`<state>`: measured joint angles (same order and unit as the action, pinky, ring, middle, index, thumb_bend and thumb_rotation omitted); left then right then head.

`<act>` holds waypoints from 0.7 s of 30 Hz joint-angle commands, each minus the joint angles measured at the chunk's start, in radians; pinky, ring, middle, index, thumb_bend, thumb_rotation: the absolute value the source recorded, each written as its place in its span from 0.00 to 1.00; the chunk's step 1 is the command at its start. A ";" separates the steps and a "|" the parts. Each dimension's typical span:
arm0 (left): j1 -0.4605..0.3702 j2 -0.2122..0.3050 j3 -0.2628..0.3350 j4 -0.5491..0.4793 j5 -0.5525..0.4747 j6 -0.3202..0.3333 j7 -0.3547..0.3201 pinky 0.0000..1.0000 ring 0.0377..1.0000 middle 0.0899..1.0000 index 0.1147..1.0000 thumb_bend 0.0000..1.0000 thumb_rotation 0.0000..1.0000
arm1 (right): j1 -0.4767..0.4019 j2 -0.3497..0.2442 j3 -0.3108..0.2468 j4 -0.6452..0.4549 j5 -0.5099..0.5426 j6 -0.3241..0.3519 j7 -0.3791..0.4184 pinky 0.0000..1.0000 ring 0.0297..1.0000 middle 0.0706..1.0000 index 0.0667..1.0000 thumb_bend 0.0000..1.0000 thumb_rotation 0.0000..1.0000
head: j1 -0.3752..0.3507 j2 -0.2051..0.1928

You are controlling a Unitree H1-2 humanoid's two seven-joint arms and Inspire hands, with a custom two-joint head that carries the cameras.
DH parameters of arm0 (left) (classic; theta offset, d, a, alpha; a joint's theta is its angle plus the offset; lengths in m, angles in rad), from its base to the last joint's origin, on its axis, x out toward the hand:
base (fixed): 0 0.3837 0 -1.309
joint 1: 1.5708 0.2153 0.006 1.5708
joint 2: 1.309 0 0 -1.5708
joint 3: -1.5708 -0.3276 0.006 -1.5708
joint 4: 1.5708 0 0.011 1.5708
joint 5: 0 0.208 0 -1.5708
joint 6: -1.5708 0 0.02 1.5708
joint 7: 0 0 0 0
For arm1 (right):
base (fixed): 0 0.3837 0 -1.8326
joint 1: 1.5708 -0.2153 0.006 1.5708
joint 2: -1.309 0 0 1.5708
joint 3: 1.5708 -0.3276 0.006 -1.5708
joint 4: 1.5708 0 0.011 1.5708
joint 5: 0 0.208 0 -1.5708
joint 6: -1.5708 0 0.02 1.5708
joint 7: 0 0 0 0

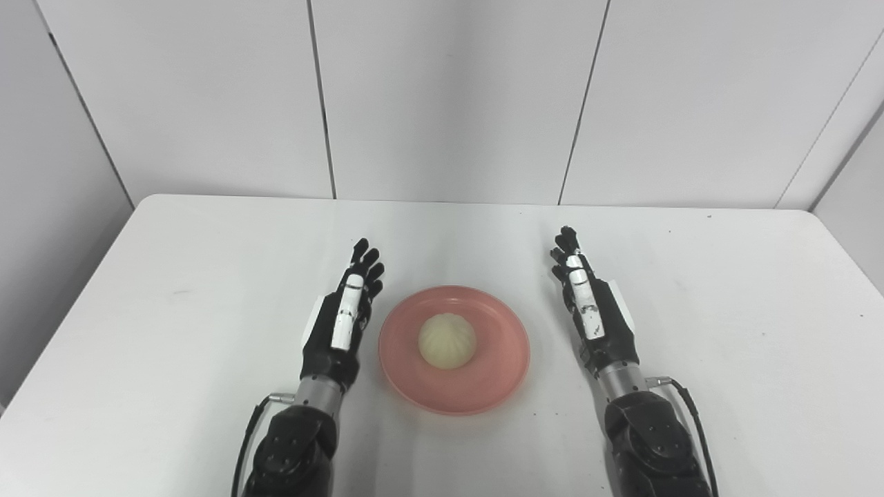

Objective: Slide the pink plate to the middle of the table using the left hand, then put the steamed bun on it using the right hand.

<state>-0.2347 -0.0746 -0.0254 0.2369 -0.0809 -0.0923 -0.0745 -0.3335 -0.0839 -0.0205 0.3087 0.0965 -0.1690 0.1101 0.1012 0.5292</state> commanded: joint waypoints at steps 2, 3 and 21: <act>0.114 0.005 -0.003 0.030 0.016 0.027 0.014 0.98 0.98 1.00 1.00 0.39 1.00 | 0.052 0.011 0.002 0.036 0.030 0.032 0.027 1.00 1.00 1.00 1.00 0.19 1.00 | 0.000 0.000; 0.120 0.005 -0.005 0.025 0.019 0.031 0.016 0.98 0.98 1.00 1.00 0.38 1.00 | 0.052 0.011 0.001 0.032 0.037 0.040 0.033 1.00 1.00 1.00 1.00 0.19 1.00 | 0.000 0.000; 0.052 0.028 0.028 0.110 -0.026 0.062 -0.004 0.98 0.98 0.99 1.00 0.37 1.00 | 0.034 0.021 -0.010 0.042 0.048 0.144 0.023 1.00 1.00 1.00 1.00 0.20 1.00 | 0.004 0.003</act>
<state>-0.2466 -0.0722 -0.0156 0.2559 -0.0975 -0.0486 -0.0733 -0.3372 -0.0815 -0.0309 0.3045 0.1418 -0.0475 0.1379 0.1058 0.5338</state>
